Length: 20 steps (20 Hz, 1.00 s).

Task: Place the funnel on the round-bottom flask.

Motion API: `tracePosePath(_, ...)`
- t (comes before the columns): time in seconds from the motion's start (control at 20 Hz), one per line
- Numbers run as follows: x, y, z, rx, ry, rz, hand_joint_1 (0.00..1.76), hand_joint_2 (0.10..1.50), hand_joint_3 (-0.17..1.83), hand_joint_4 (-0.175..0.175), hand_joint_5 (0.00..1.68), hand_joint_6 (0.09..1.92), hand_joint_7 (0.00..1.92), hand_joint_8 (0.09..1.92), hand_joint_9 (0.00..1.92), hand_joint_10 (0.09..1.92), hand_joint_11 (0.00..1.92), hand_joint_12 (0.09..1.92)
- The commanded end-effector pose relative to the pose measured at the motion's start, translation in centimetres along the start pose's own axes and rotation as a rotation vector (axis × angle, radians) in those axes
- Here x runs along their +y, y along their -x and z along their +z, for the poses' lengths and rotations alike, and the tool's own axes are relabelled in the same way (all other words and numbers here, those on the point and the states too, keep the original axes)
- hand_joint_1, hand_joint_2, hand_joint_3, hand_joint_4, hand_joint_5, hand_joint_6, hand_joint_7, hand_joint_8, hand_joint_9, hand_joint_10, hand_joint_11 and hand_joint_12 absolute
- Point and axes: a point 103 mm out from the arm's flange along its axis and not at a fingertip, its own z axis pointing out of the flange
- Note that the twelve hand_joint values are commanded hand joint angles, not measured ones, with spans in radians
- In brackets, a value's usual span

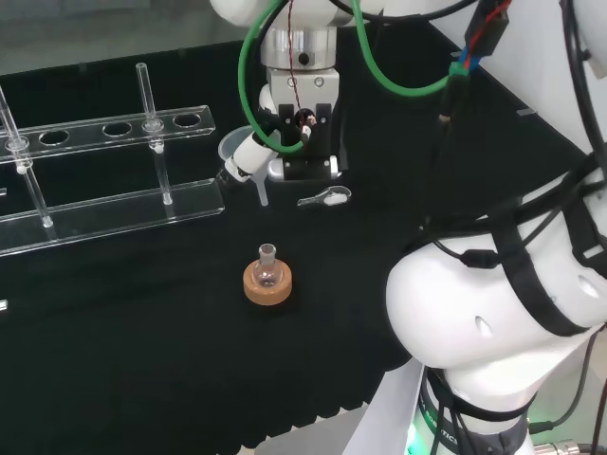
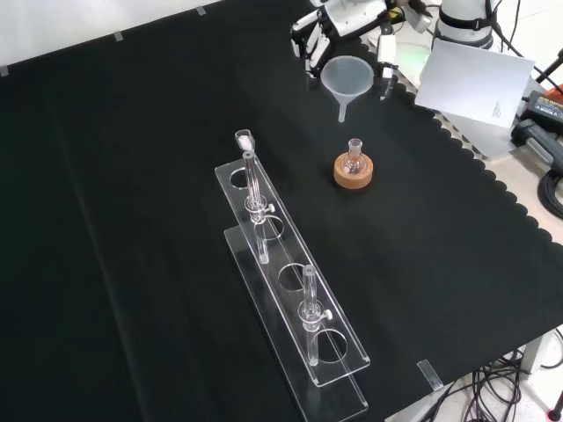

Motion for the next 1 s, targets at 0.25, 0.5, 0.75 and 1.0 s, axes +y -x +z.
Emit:
tracePosePath(0.25,-2.0,-0.4,1.9,0.034,-0.009,-0.055,0.87,0.57,0.64,0.175,0.91,0.58,1.07,0.59,0.75,0.38,0.00,1.27)
tracePosePath(0.5,-2.3,0.4,3.4,0.106,-0.040,-0.012,0.87,0.57,0.64,0.175,0.92,0.58,1.08,0.59,0.75,0.38,0.00,1.28)
tracePosePath(0.75,-2.3,1.4,3.5,0.126,-0.040,-0.033,0.87,0.57,0.65,0.175,0.92,0.58,1.08,0.60,0.75,0.38,0.00,1.28)
tracePosePath(1.0,-1.8,1.7,3.3,0.101,-0.022,-0.063,0.87,0.57,0.65,0.175,0.92,0.58,1.08,0.60,0.75,0.38,0.00,1.29)
